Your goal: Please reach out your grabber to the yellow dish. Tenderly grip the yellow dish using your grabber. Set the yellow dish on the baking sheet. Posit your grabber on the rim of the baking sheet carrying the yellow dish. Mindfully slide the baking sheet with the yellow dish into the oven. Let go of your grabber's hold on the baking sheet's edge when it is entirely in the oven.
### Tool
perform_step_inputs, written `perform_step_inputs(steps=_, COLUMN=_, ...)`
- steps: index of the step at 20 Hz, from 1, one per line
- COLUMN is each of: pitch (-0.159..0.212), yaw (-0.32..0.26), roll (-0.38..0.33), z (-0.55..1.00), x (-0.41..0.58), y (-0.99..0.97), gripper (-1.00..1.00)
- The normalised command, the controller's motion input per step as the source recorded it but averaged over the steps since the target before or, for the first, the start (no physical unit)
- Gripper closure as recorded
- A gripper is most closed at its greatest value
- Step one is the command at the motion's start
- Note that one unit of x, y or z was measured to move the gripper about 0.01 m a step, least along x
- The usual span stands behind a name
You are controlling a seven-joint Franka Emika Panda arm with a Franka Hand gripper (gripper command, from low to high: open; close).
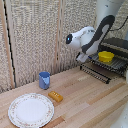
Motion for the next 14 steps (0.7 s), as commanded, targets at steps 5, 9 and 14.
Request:
perform_step_inputs(steps=5, pitch=0.155, yaw=0.261, roll=-0.201, z=-0.31, x=0.000, y=-0.15, gripper=-1.00)
perform_step_inputs(steps=9, pitch=0.118, yaw=0.244, roll=-0.184, z=-0.22, x=-0.004, y=-0.25, gripper=-1.00)
perform_step_inputs(steps=14, pitch=0.054, yaw=0.219, roll=-0.117, z=-0.01, x=-0.161, y=-0.27, gripper=-1.00)
